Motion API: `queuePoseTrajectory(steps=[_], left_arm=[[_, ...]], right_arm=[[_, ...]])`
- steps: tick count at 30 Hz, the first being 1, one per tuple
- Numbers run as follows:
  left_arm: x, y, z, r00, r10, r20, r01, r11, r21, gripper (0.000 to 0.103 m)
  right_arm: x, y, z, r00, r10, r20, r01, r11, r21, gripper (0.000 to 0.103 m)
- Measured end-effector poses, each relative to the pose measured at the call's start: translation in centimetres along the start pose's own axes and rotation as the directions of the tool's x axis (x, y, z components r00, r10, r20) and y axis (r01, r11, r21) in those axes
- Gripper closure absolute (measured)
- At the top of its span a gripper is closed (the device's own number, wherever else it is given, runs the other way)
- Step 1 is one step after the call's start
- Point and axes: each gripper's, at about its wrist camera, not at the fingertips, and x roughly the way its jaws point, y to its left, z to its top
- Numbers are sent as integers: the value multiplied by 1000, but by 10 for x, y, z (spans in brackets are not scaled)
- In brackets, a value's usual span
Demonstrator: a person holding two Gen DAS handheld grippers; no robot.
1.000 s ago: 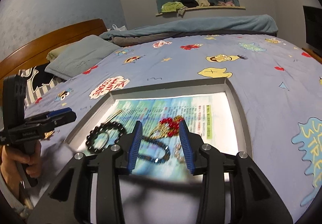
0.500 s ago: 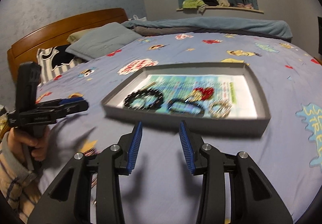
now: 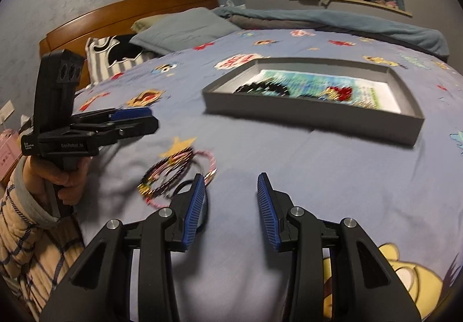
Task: Organize jewelry
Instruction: 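Move both tools back to the remaining jewelry on the bed, then grasp the dark bead bracelet with the left tool while the right grasps the black hair tie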
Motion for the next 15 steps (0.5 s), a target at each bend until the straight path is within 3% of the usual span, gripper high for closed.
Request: queuePoseTrajectory(steps=[3,6,8,10,15], left_arm=[[0,-12,-7,1000,-17,-14,17,999,35,30],[1,-24,-14,999,-45,-29,47,996,74,40],[4,-34,-17,995,-80,-55,86,990,111,57],[6,-43,-20,992,-103,-74,113,983,143,67],[12,-55,-22,990,-107,-92,122,976,179,69]], right_arm=[[4,8,-8,999,12,-30,-13,999,-32,65],[5,15,-13,999,12,-43,-15,998,-59,68],[7,18,-15,999,3,-52,-7,997,-81,87],[11,19,-16,998,-9,-66,2,996,-94,97],[14,19,-14,997,-23,-70,16,995,-99,98]])
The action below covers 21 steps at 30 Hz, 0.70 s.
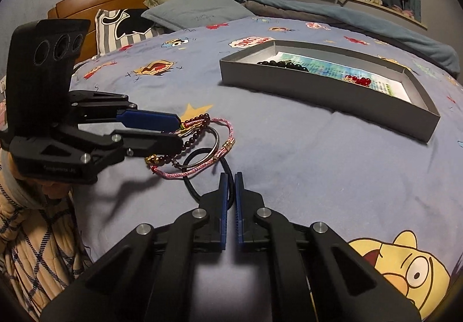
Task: Organize jewelry
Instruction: 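Grasp the dark bead bracelet with the left tool while the right grasps the black hair tie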
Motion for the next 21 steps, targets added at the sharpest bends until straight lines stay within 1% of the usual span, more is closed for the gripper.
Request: queuePoseTrajectory(steps=[2,4,6,7,12,14,18,21], left_arm=[[7,-1,-1,1000,14,-27,-14,1000,-1,70],[14,0,-1,998,25,-51,-25,1000,-7,75],[17,0,-1,998,27,-63,-28,999,-15,78],[20,0,0,997,32,-75,-33,999,-20,81],[28,1,-1,994,47,-103,-48,999,-9,87],[26,0,-1,995,42,-93,-43,999,-11,96],[18,1,1,998,29,-53,-30,999,-15,97],[8,4,5,1000,25,-5,-25,999,-33,97]], right_arm=[[1,-2,0,1000,1,0,-1,1000,3,99],[1,-2,-1,1000,2,-1,-1,1000,3,99],[0,-2,-1,1000,1,0,-1,1000,2,99],[0,-2,-1,1000,1,0,-1,1000,2,99],[0,-3,0,1000,1,2,-1,1000,0,99],[0,-3,-1,1000,0,4,0,1000,0,99],[-5,-6,1,1000,-12,23,12,1000,11,99],[-12,-12,3,999,-28,46,27,999,32,99]])
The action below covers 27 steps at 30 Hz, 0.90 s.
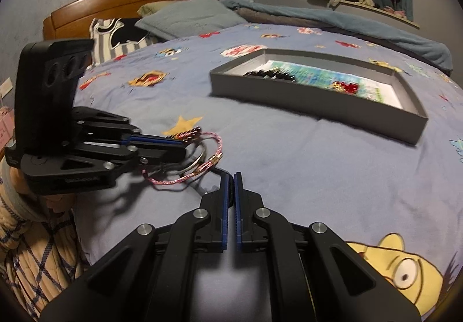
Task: Organize jewelry
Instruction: 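Grasp the dark bead bracelet with the left tool while the right grasps the black hair tie, then carry both pieces over the grey box and open both tools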
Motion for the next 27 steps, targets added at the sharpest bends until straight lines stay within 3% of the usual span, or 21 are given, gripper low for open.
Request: queuePoseTrajectory(steps=[4,11,27], left_arm=[[-16,12,7,996,-31,79,35,998,-55,97],[-30,21,16,988,-21,155,35,996,-88,97],[-34,36,38,975,7,223,20,993,-118,97]], right_arm=[[-11,-14,6,999,-20,39,19,999,44,99],[-26,-37,14,994,-51,95,40,993,111,99],[-33,-48,28,987,-55,152,30,986,163,99]])
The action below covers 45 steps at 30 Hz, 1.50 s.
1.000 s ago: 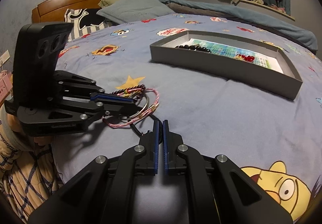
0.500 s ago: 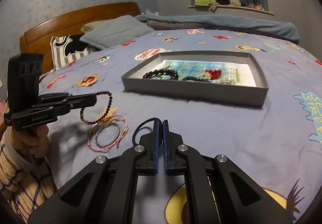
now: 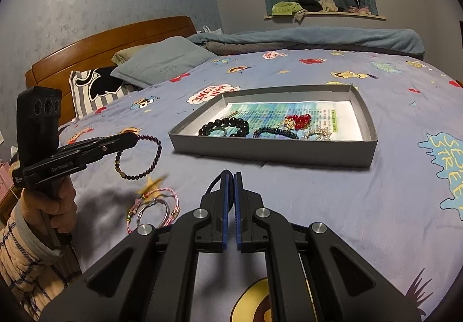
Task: Organize jewelry
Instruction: 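Carry both pieces over the grey box and open both tools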
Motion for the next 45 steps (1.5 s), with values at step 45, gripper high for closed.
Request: queuePoseTrajectory(steps=[45], left_arm=[[121,72,87,996,86,-5,-86,993,-75,97]], right_arm=[[67,-113,77,976,-212,51,196,954,226,99]])
